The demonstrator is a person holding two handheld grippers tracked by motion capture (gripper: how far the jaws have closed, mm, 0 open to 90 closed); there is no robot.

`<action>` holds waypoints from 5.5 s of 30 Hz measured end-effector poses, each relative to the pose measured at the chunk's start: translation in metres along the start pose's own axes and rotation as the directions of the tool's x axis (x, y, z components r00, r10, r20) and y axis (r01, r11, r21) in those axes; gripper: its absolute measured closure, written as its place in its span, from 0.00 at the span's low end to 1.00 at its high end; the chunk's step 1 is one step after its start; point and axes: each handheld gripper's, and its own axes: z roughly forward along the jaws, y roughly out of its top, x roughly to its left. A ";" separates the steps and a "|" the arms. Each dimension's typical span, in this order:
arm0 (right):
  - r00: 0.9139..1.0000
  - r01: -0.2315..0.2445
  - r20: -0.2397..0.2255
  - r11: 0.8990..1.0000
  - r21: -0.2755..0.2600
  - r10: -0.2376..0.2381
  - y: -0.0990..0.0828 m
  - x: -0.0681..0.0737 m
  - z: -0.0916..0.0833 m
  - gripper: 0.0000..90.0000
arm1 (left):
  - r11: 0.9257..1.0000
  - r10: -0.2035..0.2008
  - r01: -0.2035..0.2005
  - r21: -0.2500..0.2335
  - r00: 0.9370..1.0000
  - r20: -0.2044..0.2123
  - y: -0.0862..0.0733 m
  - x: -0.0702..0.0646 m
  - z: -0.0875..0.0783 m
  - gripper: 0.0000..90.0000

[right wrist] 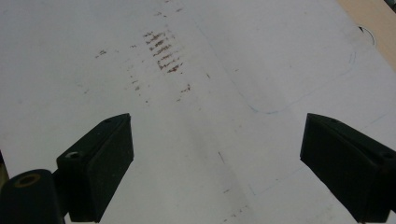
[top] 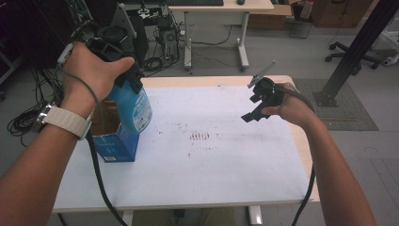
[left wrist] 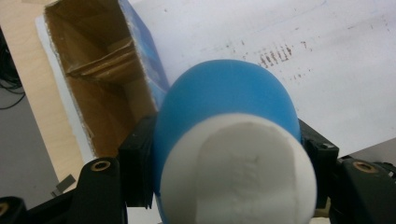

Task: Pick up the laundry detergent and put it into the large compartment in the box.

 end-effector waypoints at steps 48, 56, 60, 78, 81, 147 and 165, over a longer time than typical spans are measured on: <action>1.000 -0.006 -0.013 1.000 0.020 0.007 0.003 -0.004 0.008 0.11 | 0.977 -0.214 0.214 -0.005 0.974 -0.074 0.005 0.064 -0.017 0.41; 1.000 -0.011 -0.010 1.000 0.020 0.011 0.001 -0.006 0.008 0.11 | 0.974 -0.225 0.225 -0.011 0.969 -0.100 0.004 0.072 -0.012 0.41; 1.000 -0.013 -0.012 1.000 0.026 0.013 0.002 -0.006 0.009 0.11 | 0.972 -0.233 0.233 -0.012 0.966 -0.108 0.003 0.075 -0.007 0.41; 1.000 -0.011 -0.018 0.999 0.032 0.012 0.004 -0.006 0.015 0.11 | 0.966 -0.256 0.257 -0.005 0.959 -0.119 -0.001 0.091 0.018 0.41; 1.000 -0.012 -0.019 0.999 0.034 0.013 0.005 -0.006 0.016 0.11 | 0.966 -0.257 0.258 -0.008 0.959 -0.119 -0.002 0.093 0.024 0.41; 0.999 -0.027 -0.020 0.998 0.053 0.028 0.002 -0.008 0.021 0.11 | 0.975 -0.207 0.217 0.052 0.967 -0.150 -0.018 0.090 0.140 0.41; 0.999 -0.031 -0.017 0.998 0.060 0.032 0.000 -0.008 0.020 0.10 | 0.976 -0.193 0.206 0.074 0.969 -0.151 -0.023 0.091 0.163 0.41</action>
